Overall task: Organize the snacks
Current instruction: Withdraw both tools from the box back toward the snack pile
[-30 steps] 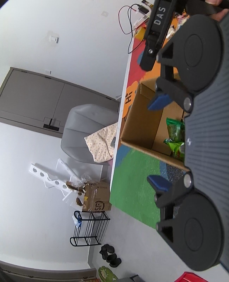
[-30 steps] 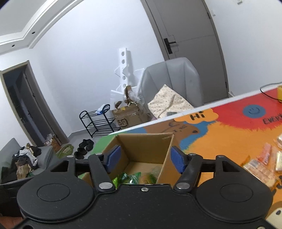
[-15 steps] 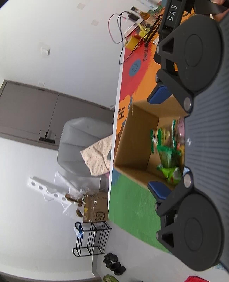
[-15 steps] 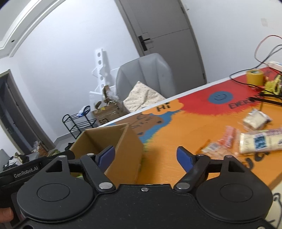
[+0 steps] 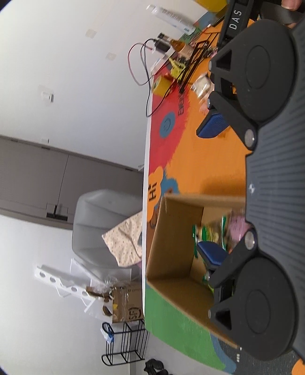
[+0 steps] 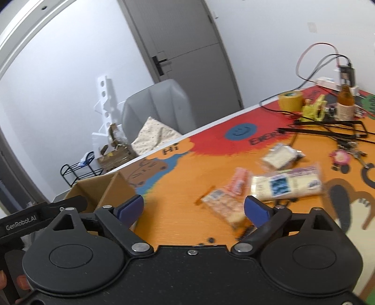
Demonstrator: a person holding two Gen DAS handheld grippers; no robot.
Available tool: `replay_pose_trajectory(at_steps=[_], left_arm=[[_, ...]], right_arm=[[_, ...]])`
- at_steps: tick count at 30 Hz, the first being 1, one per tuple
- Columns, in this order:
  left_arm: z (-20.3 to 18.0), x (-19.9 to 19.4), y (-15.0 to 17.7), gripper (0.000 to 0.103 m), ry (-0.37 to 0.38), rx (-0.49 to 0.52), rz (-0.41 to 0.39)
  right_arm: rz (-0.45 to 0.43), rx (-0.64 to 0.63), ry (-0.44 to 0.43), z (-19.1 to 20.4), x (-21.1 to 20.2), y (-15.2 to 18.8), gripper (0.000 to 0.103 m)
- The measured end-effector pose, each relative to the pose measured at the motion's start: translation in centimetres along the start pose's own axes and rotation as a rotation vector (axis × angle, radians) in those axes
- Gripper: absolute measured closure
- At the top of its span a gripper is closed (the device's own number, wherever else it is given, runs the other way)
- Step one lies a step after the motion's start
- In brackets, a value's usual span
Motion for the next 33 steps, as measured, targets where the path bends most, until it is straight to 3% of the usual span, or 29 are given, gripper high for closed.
replay_pose_trajectory(at_steps=[5, 23, 31, 33], left_arm=[[-2.7, 0.5, 0.5, 0.009, 0.034, 0.025, 0.010], [-9.9, 5.3, 3.8, 0.009, 0.102, 0.068, 0.116], [-11.9, 7.5, 4.7, 0.009, 0.116, 0.082, 0.137], [-12.3, 8.4, 4.9, 0.009, 0.111, 0.085, 0.140]], right_arm=[[-0.012, 0.019, 0.041, -2.6, -0.8, -0.2, 0.000], [-0.023, 0.123, 0.131, -10.7, -2.0, 0.4, 0.002], [0.015, 0.165, 0.120, -12.6, -0.1, 1.2, 0.025], [0.029, 0.182, 0.109, -13.0, 0.7, 1.4, 0.038]])
Point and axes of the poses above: each gripper's, at about its wrist camera, not at the fingertips, and x roughly the way its jaws point, z to its left, y to its underside, the point moved 8 cm from there along x, roughly the way its jaws point, and after that the axes turned 1 degree about -y, right-handed, at the moved point
